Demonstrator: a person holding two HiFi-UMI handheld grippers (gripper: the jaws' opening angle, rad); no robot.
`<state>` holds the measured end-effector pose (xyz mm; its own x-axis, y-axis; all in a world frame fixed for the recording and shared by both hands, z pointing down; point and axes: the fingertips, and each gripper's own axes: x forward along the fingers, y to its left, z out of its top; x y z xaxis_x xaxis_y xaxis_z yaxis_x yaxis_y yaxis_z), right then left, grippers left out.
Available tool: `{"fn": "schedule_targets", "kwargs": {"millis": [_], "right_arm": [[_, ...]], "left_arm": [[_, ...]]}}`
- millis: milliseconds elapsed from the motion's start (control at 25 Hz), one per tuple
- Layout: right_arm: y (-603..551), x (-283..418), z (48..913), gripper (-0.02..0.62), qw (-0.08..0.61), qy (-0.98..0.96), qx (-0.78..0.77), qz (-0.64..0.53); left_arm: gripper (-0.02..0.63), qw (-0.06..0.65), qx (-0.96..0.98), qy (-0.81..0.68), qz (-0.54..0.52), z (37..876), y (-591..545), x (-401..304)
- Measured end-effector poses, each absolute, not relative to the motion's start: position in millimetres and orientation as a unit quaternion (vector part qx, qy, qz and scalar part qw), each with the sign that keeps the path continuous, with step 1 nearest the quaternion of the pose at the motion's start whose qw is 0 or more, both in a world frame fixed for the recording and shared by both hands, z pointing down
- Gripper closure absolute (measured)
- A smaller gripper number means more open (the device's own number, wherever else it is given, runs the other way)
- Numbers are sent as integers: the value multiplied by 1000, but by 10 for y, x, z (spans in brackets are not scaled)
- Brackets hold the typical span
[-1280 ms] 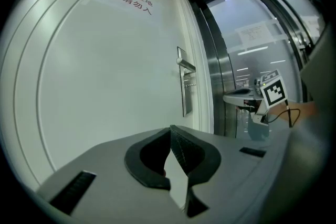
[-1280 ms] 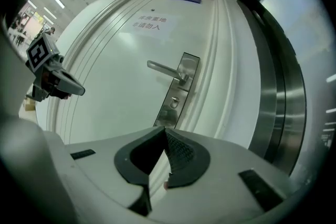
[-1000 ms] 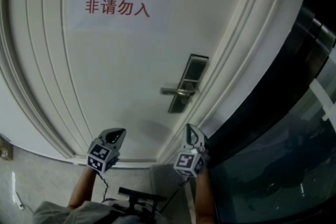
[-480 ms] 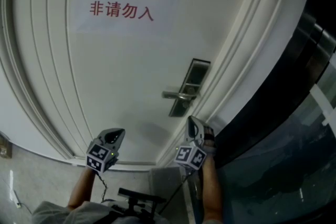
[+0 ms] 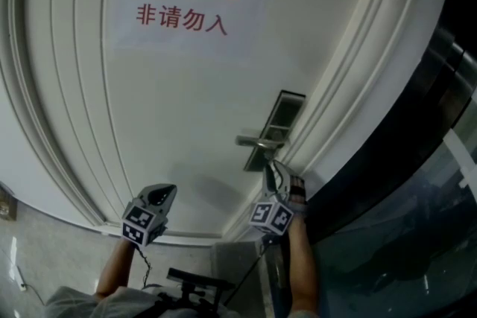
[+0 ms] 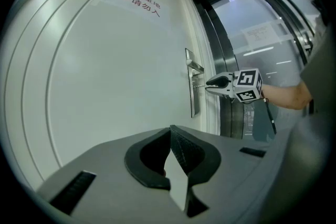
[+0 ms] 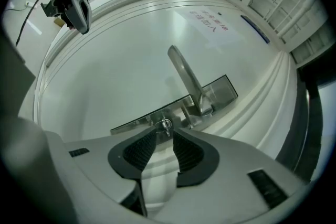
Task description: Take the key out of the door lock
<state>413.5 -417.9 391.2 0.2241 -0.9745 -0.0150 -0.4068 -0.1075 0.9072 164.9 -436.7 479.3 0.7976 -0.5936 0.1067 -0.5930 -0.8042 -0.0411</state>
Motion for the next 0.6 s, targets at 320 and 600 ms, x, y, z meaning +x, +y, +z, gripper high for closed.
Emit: {"fn": "schedule_targets", "kwargs": {"millis": [320, 600], "right_arm": [[-4374, 4201, 3840, 462, 426, -514, 660, -346], [-4465, 4196, 3846, 462, 436, -507, 654, -354]], "left_arm": [[601, -4, -944, 324, -56, 4802, -4444, 1559], [601, -6, -943, 329, -56, 4822, -4501, 1523]]}}
